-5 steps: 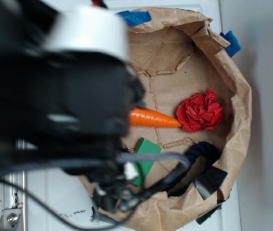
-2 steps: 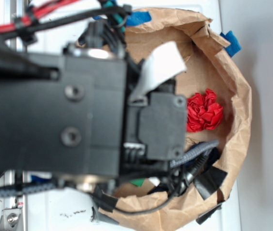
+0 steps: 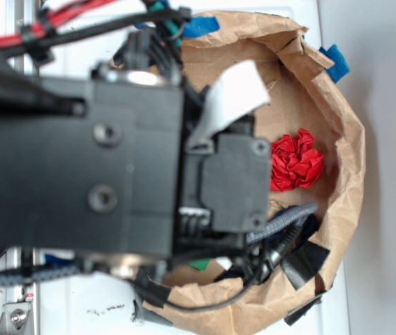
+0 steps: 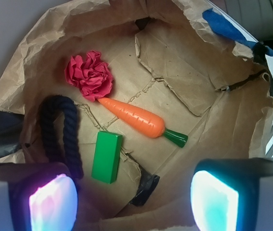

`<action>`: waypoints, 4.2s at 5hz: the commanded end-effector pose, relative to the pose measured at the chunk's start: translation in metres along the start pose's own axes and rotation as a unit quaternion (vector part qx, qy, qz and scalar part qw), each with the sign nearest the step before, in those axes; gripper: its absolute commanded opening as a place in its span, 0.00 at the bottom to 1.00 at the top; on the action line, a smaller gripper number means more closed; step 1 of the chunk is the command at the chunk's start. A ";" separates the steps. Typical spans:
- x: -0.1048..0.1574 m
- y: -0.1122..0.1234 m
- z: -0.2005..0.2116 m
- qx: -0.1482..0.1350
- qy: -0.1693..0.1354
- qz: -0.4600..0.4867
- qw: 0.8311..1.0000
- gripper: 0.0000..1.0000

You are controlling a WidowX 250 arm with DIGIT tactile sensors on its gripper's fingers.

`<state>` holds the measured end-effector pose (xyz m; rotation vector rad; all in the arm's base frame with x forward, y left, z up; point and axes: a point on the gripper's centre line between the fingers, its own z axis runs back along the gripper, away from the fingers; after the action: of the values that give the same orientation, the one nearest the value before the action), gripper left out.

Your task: Grab the green block.

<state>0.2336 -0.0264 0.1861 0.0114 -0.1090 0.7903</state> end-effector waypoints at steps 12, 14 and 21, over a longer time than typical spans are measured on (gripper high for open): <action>-0.013 -0.043 -0.102 -0.050 -0.025 0.014 0.998 1.00; -0.022 -0.048 -0.127 -0.026 -0.016 0.001 1.000 1.00; -0.021 -0.004 -0.144 -0.029 -0.016 -0.022 0.999 1.00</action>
<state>0.2323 -0.0500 0.0332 -0.0082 -0.1297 0.7173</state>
